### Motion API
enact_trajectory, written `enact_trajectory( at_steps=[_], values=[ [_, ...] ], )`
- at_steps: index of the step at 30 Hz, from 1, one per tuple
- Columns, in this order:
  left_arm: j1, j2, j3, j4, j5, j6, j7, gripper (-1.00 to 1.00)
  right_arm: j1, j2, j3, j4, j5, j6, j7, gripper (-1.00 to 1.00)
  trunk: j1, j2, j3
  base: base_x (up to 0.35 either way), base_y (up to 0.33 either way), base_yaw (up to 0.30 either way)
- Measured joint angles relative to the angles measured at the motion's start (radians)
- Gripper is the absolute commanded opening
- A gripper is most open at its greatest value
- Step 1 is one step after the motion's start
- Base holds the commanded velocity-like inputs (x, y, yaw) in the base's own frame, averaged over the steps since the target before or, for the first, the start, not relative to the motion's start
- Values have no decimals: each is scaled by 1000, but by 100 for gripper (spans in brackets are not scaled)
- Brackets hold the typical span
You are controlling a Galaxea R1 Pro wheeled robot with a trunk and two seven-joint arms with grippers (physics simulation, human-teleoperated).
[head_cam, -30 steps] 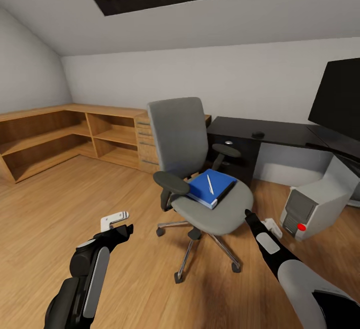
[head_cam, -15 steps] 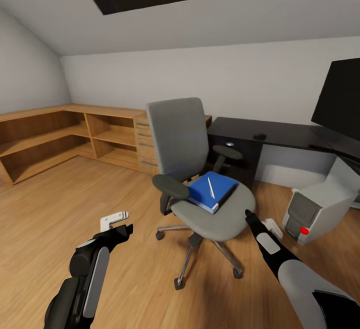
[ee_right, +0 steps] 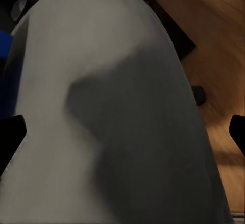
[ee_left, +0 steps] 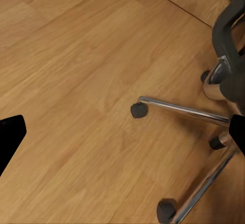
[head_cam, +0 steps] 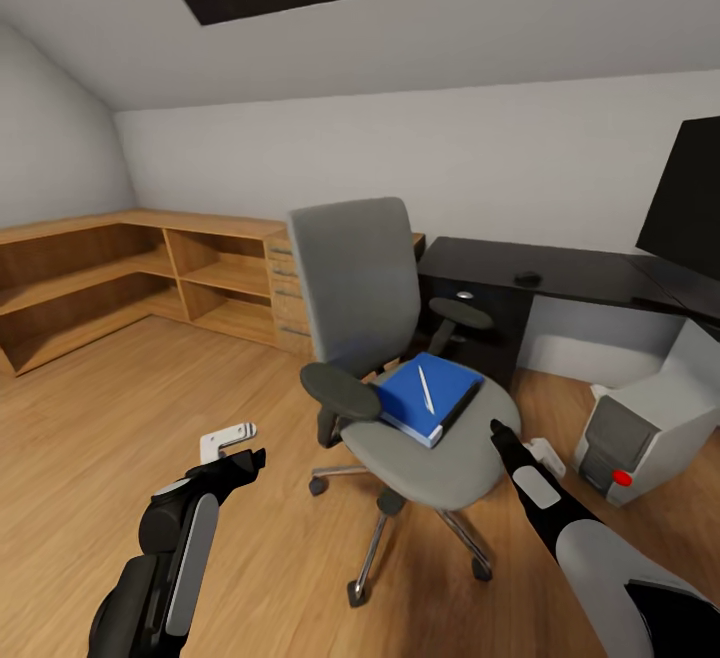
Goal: In the bedroom, organize the workspace by keeping the computer under the desk, ensuring the monitor is on the desk, placing the keyboard on the desk next to the monitor, placing the mouse on the desk next to the keyboard, moving the folder from the swivel chair onto the desk next to the mouse, stacking the notebook on top of the folder with the pen on top of the notebook, and positioning the swivel chair next to the desk.
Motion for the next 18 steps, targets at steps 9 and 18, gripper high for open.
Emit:
enact_trajectory(
  at_steps=[9,18],
  values=[
    [0,0,-1,0,0,0,0,100,0,0,-3,-1,0,0,-3,100,0,0,0,44,0,55],
    [0,0,-1,0,0,0,0,100,0,0,-3,-1,-2,0,-4,100,0,0,0,1,0,252]
  ],
)
